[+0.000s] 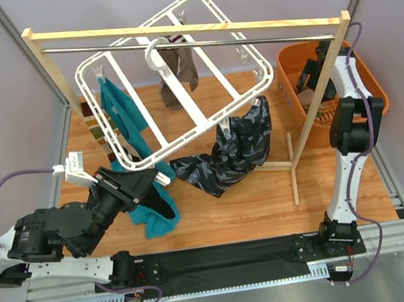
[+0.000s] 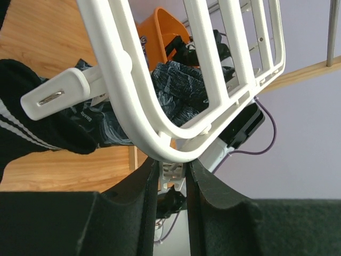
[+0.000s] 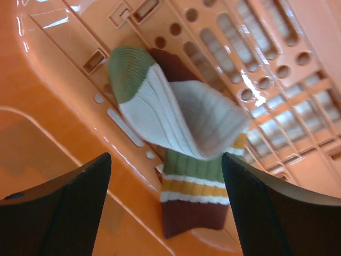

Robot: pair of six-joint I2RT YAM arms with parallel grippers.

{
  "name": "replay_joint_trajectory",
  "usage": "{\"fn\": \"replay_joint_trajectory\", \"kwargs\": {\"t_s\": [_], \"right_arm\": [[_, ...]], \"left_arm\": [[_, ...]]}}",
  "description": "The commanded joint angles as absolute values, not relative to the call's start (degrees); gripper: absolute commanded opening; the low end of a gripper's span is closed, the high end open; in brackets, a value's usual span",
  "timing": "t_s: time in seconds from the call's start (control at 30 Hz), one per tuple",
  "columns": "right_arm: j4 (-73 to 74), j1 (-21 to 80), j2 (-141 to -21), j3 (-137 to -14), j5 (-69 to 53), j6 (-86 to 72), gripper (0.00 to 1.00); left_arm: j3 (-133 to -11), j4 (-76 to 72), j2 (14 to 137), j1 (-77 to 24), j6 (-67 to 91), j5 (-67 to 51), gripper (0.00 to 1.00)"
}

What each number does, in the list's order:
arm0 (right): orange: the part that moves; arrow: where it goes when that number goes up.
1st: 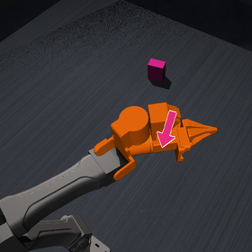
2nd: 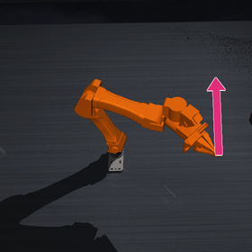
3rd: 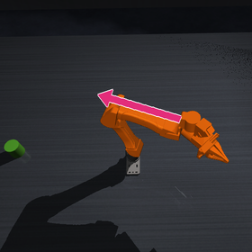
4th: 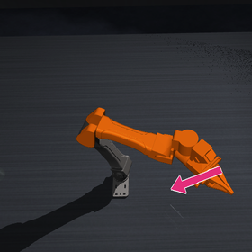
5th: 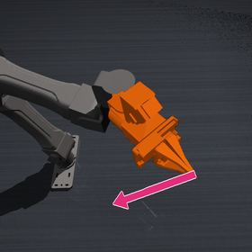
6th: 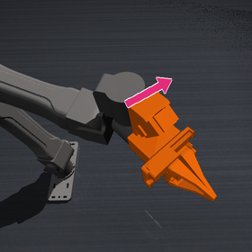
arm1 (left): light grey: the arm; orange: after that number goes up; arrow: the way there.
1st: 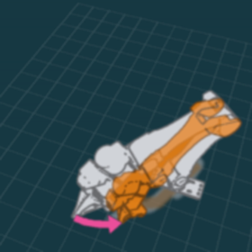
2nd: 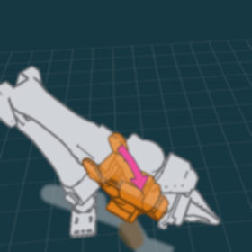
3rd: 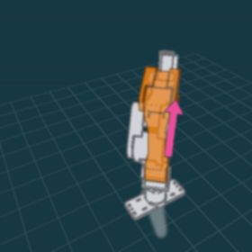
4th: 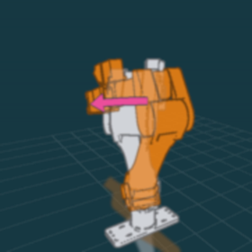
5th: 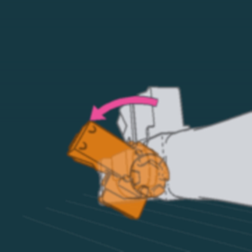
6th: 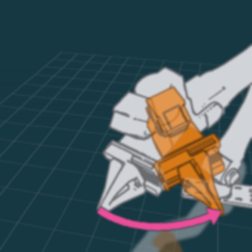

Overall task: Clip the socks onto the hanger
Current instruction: Pick up the sock.

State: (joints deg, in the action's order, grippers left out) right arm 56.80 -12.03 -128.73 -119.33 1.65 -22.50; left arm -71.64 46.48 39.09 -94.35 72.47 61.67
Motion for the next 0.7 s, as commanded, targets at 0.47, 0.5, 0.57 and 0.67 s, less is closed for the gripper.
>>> {"fn": "replay_joint_trajectory", "kwargs": {"t_s": [0.47,0.5,0.57,0.67], "right_arm": [[53.53,-14.24,-134.04,-131.57,2.82,-23.82,0.0],[52.31,-14.41,-131.6,-131.92,2.29,-23.82,0.0],[50.63,-14.85,-129.21,-131.84,0.88,-24.34,0.0],[47.99,-16.17,-125.87,-132.36,-4.11,-26.53,0.0]], "left_arm": [[-73.39,52.91,41.48,-94.31,77.08,59.68,0.0],[-73.3,52.91,41.48,-94.31,77.25,59.5,0.0],[-73.21,53.26,41.31,-94.31,77.96,59.41,0.0],[-72.77,53.44,41.05,-94.31,78.66,59.5,0.0]]}}
